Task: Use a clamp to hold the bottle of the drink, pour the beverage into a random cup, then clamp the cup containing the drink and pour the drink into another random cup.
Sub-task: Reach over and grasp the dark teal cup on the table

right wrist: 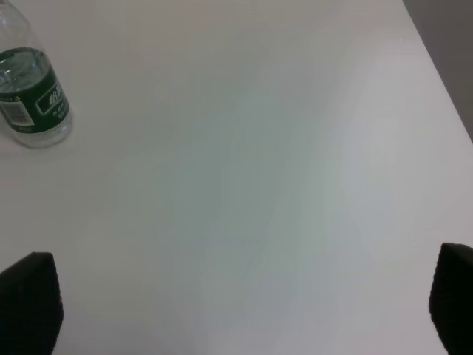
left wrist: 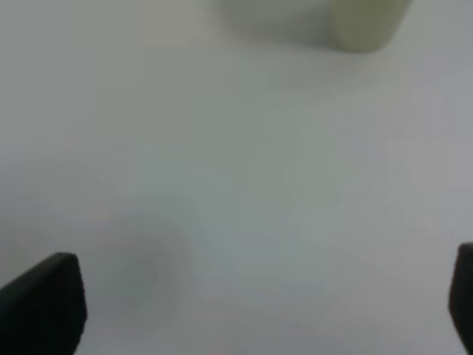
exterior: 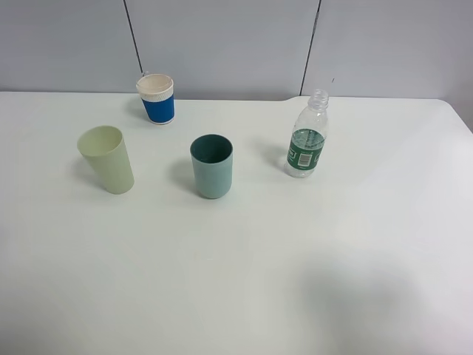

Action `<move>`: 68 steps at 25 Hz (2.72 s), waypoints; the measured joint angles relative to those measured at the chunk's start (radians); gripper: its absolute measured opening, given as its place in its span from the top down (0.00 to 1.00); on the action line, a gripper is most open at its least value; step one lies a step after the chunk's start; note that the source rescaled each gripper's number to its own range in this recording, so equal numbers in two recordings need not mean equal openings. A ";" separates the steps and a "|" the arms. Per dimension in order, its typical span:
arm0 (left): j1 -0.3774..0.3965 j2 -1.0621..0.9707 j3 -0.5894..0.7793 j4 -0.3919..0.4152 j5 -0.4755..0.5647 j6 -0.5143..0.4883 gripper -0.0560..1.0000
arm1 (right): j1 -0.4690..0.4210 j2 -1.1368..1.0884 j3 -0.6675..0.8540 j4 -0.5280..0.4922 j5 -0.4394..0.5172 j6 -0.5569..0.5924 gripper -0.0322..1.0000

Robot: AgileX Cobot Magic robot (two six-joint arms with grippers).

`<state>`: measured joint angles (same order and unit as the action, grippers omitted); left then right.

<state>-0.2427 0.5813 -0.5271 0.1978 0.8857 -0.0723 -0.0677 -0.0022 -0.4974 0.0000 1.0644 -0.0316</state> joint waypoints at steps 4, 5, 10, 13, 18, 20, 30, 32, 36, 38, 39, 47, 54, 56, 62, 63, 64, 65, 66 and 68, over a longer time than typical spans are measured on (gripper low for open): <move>-0.032 0.059 0.000 0.002 -0.026 0.000 0.00 | 0.000 0.000 0.000 0.000 0.000 0.000 0.01; -0.038 0.072 0.000 0.002 -0.033 0.000 0.00 | 0.000 0.000 0.000 0.000 0.000 0.000 0.01; -0.078 0.125 0.000 0.002 -0.065 0.000 0.00 | 0.000 0.000 0.000 0.000 0.000 0.000 0.01; -0.101 0.144 0.000 0.002 -0.072 0.000 0.00 | 0.000 0.000 0.000 0.000 0.000 0.000 0.01; -0.114 0.184 0.002 -0.018 -0.088 0.000 0.00 | 0.000 0.000 0.000 0.000 0.000 0.000 0.01; -0.117 0.200 0.014 -0.043 -0.114 0.010 0.00 | 0.000 0.000 0.000 0.000 0.000 0.000 0.01; -0.211 0.278 0.110 -0.102 -0.267 0.054 0.00 | 0.000 0.000 0.000 0.000 0.000 0.000 0.01; -0.218 0.313 0.110 -0.117 -0.303 0.054 0.00 | 0.000 0.000 0.000 0.000 0.000 0.000 0.01; -0.218 0.406 0.110 -0.204 -0.377 0.054 0.00 | 0.000 0.000 0.000 0.000 0.000 0.000 0.01; -0.222 0.451 0.110 -0.242 -0.425 0.054 0.00 | 0.000 0.000 0.000 0.000 0.000 0.000 0.01; -0.230 0.475 0.110 -0.248 -0.454 0.054 0.00 | 0.000 0.000 0.000 0.000 0.000 0.000 0.01; -0.350 0.660 0.110 -0.261 -0.684 0.054 0.00 | 0.000 0.000 0.000 0.000 0.000 0.000 0.01; -0.412 0.826 0.111 -0.357 -0.908 0.055 0.00 | 0.000 0.000 0.000 0.000 0.000 0.000 0.01; -0.424 0.880 0.113 -0.414 -0.970 0.061 0.00 | 0.000 0.000 0.000 0.000 0.000 0.000 0.01; -0.464 1.031 0.115 -0.467 -1.156 0.072 0.00 | 0.000 0.000 0.000 0.000 0.000 0.000 0.01; -0.472 1.049 0.116 -0.478 -1.189 0.079 0.00 | 0.000 0.000 0.000 0.000 0.000 0.000 0.01; -0.479 1.069 0.116 -0.492 -1.220 0.080 0.00 | 0.000 0.000 0.000 0.000 0.000 0.000 0.01; -0.486 1.088 0.116 -0.518 -1.251 0.080 0.00 | 0.000 0.000 0.000 0.000 0.000 0.000 0.01; -0.492 1.107 0.116 -0.551 -1.277 0.081 0.00 | 0.000 0.000 0.000 0.000 0.000 0.000 0.01; -0.507 1.136 0.116 -0.619 -1.342 0.092 0.00 | 0.000 0.000 0.000 0.000 0.000 0.000 0.01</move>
<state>-0.7496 1.7176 -0.4113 -0.4214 -0.4562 0.0198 -0.0677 -0.0022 -0.4974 0.0000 1.0644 -0.0316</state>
